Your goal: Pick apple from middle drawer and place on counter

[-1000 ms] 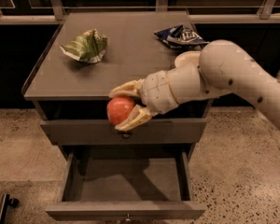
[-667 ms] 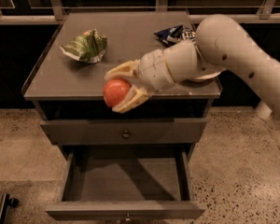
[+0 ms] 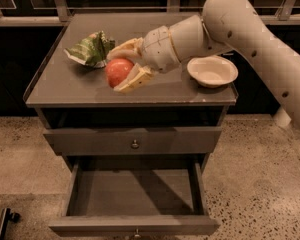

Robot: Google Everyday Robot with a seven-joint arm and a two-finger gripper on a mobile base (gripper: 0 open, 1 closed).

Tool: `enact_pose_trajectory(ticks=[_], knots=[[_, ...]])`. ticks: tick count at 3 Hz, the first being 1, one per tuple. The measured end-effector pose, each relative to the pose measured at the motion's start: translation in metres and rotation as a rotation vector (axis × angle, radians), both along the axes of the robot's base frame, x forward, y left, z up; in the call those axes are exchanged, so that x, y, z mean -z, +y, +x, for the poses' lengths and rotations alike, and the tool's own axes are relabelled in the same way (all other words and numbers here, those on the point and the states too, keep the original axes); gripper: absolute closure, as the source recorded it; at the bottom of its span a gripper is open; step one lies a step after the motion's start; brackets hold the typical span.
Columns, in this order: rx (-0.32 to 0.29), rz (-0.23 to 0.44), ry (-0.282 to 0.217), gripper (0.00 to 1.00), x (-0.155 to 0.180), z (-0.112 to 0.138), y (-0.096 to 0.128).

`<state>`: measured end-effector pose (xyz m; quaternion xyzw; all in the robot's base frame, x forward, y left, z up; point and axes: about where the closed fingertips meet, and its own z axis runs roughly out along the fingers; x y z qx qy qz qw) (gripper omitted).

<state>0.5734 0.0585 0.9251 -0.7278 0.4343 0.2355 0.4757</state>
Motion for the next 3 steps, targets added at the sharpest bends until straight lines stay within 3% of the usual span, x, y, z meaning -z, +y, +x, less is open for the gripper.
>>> enact_pose_trajectory(ticks=[3], knots=[[0.188,-0.071,0.007,1.00,0.019,0.059,0.002]])
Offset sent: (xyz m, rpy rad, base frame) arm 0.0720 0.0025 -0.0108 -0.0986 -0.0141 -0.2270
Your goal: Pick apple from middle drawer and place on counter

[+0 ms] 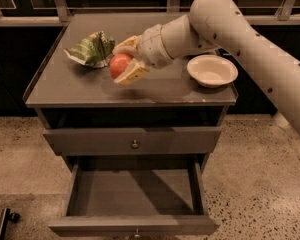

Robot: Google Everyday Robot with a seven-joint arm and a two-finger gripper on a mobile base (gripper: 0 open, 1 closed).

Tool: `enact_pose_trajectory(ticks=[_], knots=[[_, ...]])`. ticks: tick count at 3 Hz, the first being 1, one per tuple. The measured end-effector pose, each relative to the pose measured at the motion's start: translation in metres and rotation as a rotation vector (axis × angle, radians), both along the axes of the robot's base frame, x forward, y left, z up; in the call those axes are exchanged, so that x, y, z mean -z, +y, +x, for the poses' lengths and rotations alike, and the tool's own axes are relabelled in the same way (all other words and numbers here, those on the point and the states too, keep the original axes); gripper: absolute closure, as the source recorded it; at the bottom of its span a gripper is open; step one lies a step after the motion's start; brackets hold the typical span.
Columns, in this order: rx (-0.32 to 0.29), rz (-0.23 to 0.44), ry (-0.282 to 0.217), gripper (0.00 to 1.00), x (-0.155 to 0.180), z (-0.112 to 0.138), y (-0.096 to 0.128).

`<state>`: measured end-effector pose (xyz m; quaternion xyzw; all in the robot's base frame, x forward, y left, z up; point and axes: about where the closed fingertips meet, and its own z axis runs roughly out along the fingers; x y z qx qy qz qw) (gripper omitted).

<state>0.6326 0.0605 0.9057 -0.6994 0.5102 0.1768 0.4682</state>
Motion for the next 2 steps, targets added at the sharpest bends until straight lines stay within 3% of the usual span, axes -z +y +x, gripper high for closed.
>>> enact_pose_trajectory(ticks=[1,2], knots=[[0.021,-0.013,0.034,1.00,0.0185,0.0058,-0.0068],[0.022,-0.013,0.034,0.82,0.0187,0.0059,-0.0068]])
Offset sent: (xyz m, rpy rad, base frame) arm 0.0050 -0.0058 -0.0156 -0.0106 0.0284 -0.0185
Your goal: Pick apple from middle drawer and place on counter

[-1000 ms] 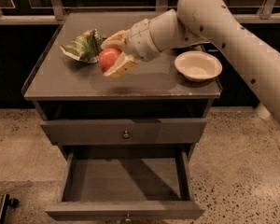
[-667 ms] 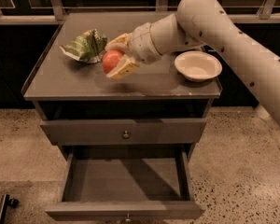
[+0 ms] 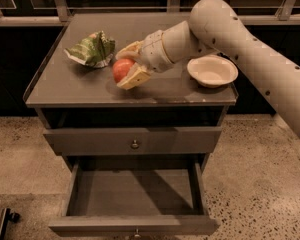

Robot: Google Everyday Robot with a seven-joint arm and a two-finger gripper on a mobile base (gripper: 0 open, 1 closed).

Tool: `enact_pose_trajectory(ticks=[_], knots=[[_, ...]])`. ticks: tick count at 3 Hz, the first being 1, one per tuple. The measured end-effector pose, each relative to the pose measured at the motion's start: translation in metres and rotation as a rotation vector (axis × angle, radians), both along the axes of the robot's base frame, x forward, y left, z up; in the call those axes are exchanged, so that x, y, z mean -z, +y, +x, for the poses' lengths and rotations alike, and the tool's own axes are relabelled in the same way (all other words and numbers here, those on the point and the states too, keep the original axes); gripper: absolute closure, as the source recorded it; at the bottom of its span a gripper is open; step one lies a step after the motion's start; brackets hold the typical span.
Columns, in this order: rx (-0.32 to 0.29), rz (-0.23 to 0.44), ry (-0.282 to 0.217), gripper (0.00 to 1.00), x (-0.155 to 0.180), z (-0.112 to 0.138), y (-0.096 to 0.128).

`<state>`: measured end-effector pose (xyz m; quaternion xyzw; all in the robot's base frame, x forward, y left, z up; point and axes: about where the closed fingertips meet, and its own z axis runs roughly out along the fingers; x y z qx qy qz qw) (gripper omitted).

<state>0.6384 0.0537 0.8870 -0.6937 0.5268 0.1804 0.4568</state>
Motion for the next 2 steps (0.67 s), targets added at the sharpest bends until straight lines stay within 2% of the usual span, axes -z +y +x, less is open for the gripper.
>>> enact_pose_trajectory(ticks=[2], knots=[[0.000,0.000,0.000,0.36,0.0000,0.0000,0.0001]])
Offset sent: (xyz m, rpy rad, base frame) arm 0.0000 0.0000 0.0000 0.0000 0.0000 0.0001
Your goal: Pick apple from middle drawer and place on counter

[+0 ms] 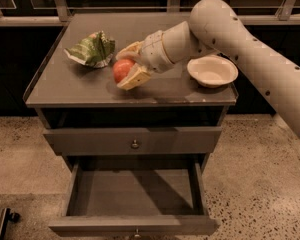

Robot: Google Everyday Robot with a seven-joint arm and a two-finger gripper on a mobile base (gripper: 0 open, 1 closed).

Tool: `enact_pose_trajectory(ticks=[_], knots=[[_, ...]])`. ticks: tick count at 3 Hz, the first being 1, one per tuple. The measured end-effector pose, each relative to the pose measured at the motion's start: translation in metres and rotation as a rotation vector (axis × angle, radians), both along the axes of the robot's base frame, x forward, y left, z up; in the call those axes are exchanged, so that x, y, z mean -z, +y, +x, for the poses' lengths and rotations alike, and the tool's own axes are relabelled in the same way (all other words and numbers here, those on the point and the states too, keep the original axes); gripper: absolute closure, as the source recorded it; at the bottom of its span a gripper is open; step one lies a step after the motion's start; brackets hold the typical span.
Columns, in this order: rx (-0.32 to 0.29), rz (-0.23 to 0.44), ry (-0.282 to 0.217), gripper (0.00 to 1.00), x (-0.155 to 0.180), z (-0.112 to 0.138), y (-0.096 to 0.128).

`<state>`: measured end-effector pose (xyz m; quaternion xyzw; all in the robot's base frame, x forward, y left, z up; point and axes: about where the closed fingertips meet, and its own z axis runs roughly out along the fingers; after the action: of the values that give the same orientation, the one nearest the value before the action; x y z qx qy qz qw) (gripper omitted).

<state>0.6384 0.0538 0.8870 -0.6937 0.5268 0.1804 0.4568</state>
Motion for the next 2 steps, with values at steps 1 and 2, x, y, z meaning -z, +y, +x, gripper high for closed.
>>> enact_pose_trajectory(ticks=[1,2], knots=[[0.000,0.000,0.000,0.12,0.0000,0.0000,0.0000],[0.000,0.000,0.000,0.00,0.0000,0.0000,0.0001]])
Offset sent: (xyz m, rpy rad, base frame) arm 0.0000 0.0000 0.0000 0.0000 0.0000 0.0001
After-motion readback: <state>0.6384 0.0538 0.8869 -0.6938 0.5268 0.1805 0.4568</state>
